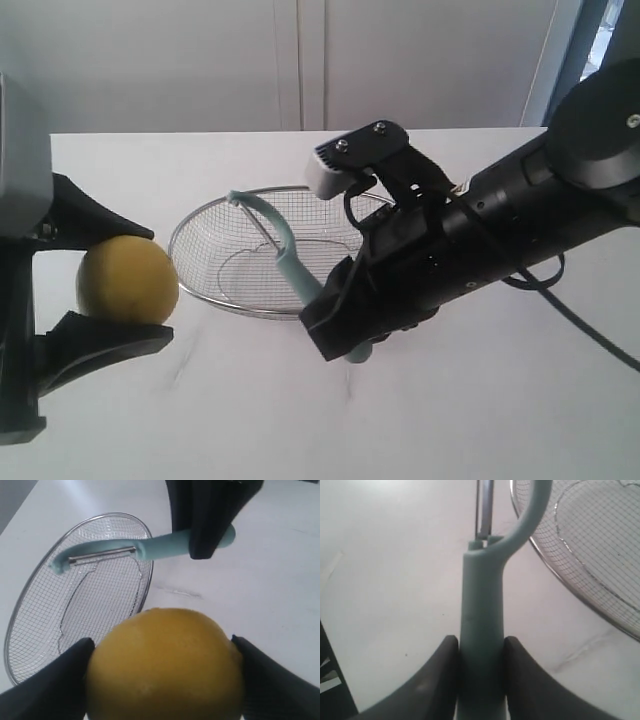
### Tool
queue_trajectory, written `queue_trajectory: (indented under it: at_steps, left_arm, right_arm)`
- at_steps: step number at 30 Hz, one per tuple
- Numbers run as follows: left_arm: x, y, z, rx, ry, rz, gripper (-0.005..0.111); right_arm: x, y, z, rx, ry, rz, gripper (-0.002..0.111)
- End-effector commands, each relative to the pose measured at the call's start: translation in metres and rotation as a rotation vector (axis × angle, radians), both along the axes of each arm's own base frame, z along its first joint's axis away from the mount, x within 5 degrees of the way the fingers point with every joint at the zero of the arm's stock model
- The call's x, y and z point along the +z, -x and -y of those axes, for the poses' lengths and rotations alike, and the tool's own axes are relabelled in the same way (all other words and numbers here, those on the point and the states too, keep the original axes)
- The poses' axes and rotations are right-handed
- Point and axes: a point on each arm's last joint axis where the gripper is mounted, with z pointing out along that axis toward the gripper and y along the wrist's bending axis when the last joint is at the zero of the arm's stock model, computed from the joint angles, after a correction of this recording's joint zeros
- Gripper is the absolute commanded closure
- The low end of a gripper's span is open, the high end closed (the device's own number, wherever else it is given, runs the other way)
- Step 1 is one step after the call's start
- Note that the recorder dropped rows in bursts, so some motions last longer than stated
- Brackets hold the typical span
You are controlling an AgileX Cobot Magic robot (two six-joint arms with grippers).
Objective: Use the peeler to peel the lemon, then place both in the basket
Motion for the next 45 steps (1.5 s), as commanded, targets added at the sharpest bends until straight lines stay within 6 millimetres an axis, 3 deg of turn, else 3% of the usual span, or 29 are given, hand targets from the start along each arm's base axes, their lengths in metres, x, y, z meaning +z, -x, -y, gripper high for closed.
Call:
queue_trajectory:
  at_steps: [1,6,19,28,37,45]
  left_arm:
    - [-0.002,-0.004,0.001,0.058,0.047,0.002,0.107]
    - [-0.018,-0.013,0.002,0.137,0.052,-0.041,0.107]
    - [-0.016,-0.014,0.005,0.183,0.143,-0.107,0.107]
    - [-0.016,-0.015,0.004,0.206,0.163,-0.134,0.107]
    - [-0.015,-0.016,0.004,0.220,0.166,-0.116,0.107]
    - [-0.015,-0.017,0.003,0.220,0.160,-0.109,0.107]
  right_arm:
    - [0.002,0.003,-0.012,0.009,-0.036,0.021,0.108]
    - [0.001,-0.001,-0.018,-0.049,-0.064,0.094,0.108]
    - [-0.015,0.003,-0.051,-0.094,-0.080,0.156,0.108]
    - [-0.018,-0.001,-0.050,-0.135,-0.051,0.171,0.108]
    - [-0.019,0.015,-0.060,-0.074,-0.040,0.145,0.108]
    - [-0.019,0.017,-0.062,-0.084,-0.049,0.132,0.108]
